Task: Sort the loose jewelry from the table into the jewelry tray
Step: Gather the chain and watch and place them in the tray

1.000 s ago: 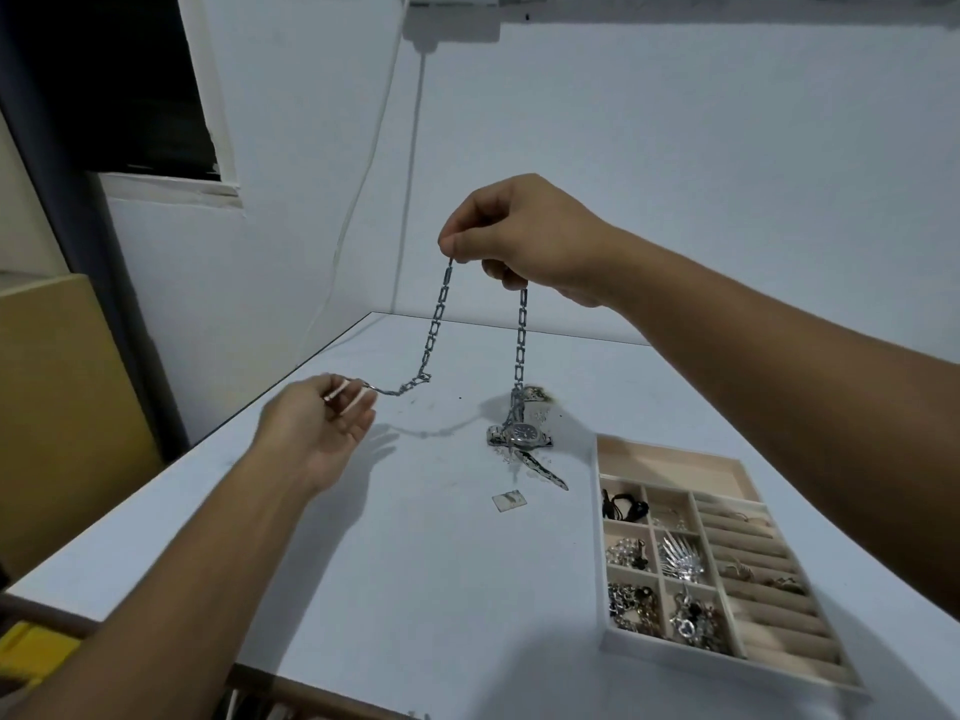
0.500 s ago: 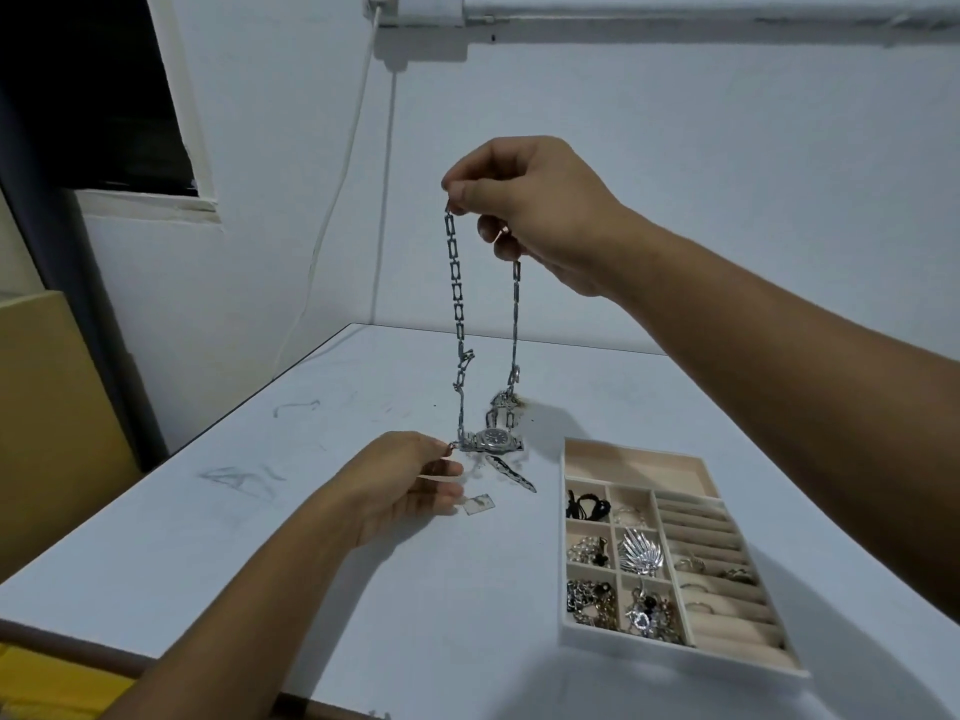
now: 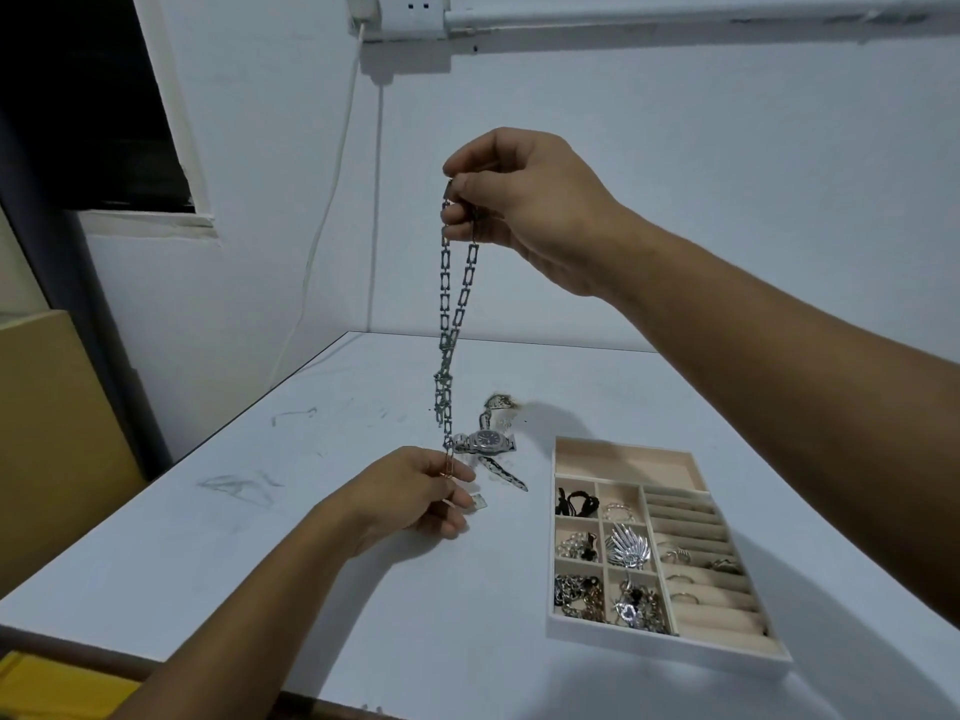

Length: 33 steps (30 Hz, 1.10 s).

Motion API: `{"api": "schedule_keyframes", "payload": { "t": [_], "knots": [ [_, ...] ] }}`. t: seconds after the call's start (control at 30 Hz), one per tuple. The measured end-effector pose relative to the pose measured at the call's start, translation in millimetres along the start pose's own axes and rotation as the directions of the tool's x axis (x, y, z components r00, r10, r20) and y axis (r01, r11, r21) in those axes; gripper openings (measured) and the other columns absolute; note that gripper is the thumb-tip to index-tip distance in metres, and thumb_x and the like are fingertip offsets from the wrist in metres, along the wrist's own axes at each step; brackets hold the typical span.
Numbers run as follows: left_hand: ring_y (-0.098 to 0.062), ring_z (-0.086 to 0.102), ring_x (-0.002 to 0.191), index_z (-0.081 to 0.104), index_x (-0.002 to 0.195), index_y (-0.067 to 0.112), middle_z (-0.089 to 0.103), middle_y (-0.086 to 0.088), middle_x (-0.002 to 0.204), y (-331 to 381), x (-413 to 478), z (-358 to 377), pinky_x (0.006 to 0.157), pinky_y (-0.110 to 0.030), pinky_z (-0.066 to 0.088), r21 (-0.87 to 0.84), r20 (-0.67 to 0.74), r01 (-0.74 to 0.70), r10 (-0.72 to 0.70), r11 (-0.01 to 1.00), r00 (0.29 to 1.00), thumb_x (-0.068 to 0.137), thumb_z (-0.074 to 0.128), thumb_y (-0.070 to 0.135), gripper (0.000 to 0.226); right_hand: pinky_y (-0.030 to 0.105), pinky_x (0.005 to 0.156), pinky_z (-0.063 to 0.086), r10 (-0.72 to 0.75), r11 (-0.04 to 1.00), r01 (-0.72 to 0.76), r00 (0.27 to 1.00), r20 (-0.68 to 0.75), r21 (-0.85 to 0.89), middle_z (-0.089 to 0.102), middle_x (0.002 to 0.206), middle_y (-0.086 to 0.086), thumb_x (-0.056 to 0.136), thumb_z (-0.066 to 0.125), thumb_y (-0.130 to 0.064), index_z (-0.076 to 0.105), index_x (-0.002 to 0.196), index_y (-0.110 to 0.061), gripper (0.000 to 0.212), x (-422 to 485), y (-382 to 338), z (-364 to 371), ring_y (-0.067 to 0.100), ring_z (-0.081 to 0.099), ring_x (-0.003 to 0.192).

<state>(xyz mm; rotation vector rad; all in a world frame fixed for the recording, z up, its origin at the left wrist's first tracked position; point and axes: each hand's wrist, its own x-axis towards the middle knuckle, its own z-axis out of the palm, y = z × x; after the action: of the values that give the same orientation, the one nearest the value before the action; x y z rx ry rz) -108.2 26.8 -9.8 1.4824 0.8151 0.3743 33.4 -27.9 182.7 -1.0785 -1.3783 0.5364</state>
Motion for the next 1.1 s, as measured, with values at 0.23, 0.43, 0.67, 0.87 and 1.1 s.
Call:
{"api": "schedule_keyframes", "payload": {
  "t": [0.23,0.43,0.67,0.87,1.1],
  "knots": [
    [-0.022,0.067,0.061,0.06,0.095,-0.003,0.067,-0.013,0.074,-5.2,7.1,-3.3,0.055,-0.029,0.059,-0.325,-0.023,-0.032,0.026,0.945,0.999,0.102,0.044,0.022,0.03,0.035,0.074,0.059,-0.013,0.999,0.013,1.0,-0.023,0.034,0.057,0.083,0.017,0.092,0.051,0.009,0.059,0.096,0.004,0.011,-6.1,-1.4,-4.1,0.022,0.061,0.068],
    [-0.03,0.072,0.091,0.065,0.107,-0.007,0.071,-0.019,0.109,-15.1,14.5,-38.0,0.067,-0.037,0.061,-0.804,-0.013,-0.094,0.141,0.587,0.99,0.079,0.071,0.013,0.035,0.03,0.071,0.055,-0.002,0.999,0.004,0.999,-0.045,0.035,0.058,0.082,0.013,0.093,0.051,0.006,0.059,0.097,0.002,0.01,-16.1,4.6,-18.1,0.02,0.061,0.069],
    [-0.026,0.034,0.14,0.045,0.136,-0.007,0.042,-0.015,0.146,-27.3,19.5,-63.4,0.117,-0.039,0.026,-0.844,-0.079,-0.294,0.439,0.448,0.895,0.104,0.032,0.016,0.042,0.029,0.071,0.056,0.096,0.995,-0.094,0.986,-0.138,0.019,0.057,0.082,0.012,0.093,0.052,0.006,0.06,0.095,0.0,0.01,-29.7,32.2,-36.6,0.021,0.061,0.068],
    [-0.024,0.01,0.148,0.025,0.147,-0.003,0.023,-0.014,0.156,-36.4,11.8,-69.7,0.12,-0.036,-0.003,-0.813,-0.075,-0.352,0.516,0.464,0.853,0.106,-0.001,0.027,0.057,0.028,0.069,0.056,0.155,0.987,-0.16,0.967,-0.203,-0.009,0.057,0.082,0.012,0.093,0.053,0.005,0.06,0.096,0.001,0.009,-37.0,46.7,-56.1,0.02,0.061,0.066],
    [-0.03,0.008,0.148,0.02,0.148,-0.004,0.02,-0.019,0.157,-41.2,11.4,-68.9,0.119,-0.039,-0.005,-0.819,0.105,-0.191,0.469,0.541,0.877,0.104,-0.008,0.028,0.061,0.026,0.066,0.057,0.188,0.982,-0.185,0.948,-0.258,0.039,0.057,0.08,0.011,0.093,0.053,0.006,0.061,0.093,0.0,0.01,-38.1,50.6,-63.9,0.018,0.061,0.062]
  ]
}}
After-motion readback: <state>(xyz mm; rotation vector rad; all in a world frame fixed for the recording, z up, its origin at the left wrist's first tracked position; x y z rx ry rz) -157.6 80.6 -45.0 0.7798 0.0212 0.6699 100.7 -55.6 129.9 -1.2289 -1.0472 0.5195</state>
